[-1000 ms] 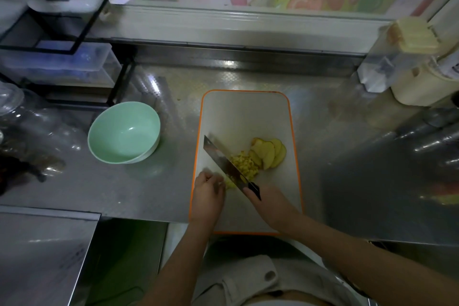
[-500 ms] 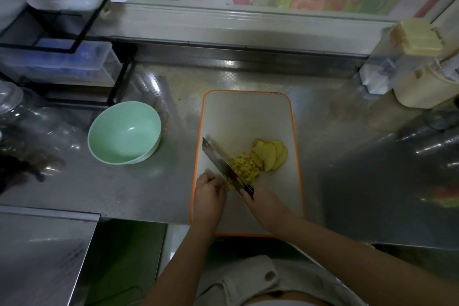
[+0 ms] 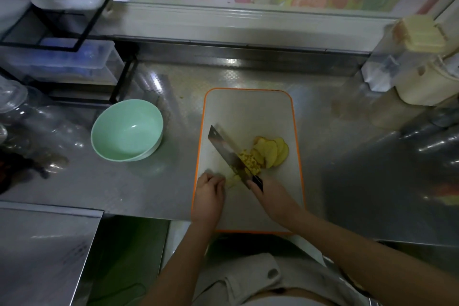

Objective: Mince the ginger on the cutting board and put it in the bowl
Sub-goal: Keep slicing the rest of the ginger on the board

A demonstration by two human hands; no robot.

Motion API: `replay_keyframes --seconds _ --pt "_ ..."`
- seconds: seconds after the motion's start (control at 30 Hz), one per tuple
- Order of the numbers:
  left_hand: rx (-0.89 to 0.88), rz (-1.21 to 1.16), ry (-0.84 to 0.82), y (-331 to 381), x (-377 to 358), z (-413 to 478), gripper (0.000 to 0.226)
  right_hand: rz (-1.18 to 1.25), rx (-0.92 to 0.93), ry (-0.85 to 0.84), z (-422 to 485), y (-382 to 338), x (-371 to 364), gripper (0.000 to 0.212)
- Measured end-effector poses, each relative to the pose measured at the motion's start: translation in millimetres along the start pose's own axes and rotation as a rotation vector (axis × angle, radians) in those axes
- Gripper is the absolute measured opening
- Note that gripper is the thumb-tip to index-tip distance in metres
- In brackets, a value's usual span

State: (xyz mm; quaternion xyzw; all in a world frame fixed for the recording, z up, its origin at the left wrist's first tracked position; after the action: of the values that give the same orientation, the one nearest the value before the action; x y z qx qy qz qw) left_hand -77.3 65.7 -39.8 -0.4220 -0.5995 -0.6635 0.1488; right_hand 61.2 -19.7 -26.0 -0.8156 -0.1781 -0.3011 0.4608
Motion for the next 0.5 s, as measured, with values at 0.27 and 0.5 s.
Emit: replay_keyframes --seconds 0.27,0.5 --pt "0.016 -0.018 0.012 -6 -2 -3 0.006 -0.044 0.037 -0.028 -6 -3 1 0.034" --pt "-0.007 0.015 0.006 3 -5 -4 0.009 -0.090 -0.002 -0.047 -5 -7 -12 0.037"
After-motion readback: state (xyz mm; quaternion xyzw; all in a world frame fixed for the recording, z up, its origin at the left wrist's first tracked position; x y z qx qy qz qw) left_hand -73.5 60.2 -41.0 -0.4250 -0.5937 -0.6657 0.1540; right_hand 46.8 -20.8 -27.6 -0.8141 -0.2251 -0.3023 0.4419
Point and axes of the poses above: each hand's wrist, its own z-axis towards the middle knuckle, its own x-axis out of the back of the hand, y = z × x, the point moved 8 cm from there along z, towards the middle knuckle, and after that the axes turned 1 degree about x, right-handed, at the moved point
